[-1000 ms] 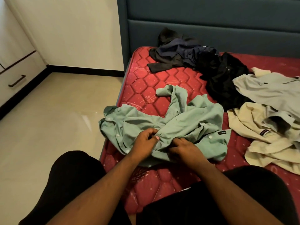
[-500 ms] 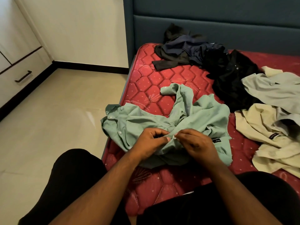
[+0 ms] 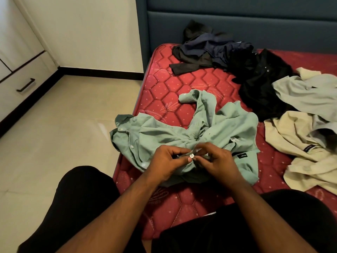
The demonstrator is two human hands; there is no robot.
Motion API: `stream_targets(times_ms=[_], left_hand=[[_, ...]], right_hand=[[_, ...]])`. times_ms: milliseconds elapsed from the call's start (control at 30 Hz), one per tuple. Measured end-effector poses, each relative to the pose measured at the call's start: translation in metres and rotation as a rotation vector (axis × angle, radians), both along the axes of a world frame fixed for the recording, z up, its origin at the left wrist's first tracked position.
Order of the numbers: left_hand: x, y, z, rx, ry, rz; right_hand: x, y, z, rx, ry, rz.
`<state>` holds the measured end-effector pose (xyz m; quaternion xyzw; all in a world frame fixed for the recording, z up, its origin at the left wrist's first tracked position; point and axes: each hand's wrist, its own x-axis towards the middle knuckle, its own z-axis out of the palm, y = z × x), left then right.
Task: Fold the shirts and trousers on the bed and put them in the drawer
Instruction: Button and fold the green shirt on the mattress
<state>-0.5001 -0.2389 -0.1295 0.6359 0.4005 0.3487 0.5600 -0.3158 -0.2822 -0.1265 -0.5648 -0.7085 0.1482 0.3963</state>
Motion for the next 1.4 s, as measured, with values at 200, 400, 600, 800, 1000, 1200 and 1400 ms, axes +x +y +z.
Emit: stream_targets(times_ms=[200,400,600,800,1000,1200,1400], left_hand=[[0.005,-0.007,-0.006,0.17,0.076,0.124],[0.013,-0.011,-0.012,0.38,0.151,0.241],[0.015,-0.013,-0.01,0.599,0.249,0.203],[0.006,-0.008,-0.014,0.737,0.332,0.048],[-0.036,0.016,-0.023,0.581,0.486,0.021],[-0.034,0.045,0.003,0.218,0.825,-0.204],[0.037,0.031,0.042,0.237,0.681,-0.03]], right_hand=[[0.002,0.003,-0.001,-0.119,-0.096,-0.027],[-0.003,0.001,-0.004,-0.049,-0.184,-0.18],[-0.013,-0.002,-0.005,-0.061,-0.194,-0.314],[-0.013,0.002,-0.006,-0.188,0.027,-0.342],[0.031,0.006,0.006,-0.393,-0.102,-0.043],[0.04,0.005,0.006,-0.342,-0.165,-0.006],[0.051,-0.009,0.007,-0.343,-0.332,-0.008]])
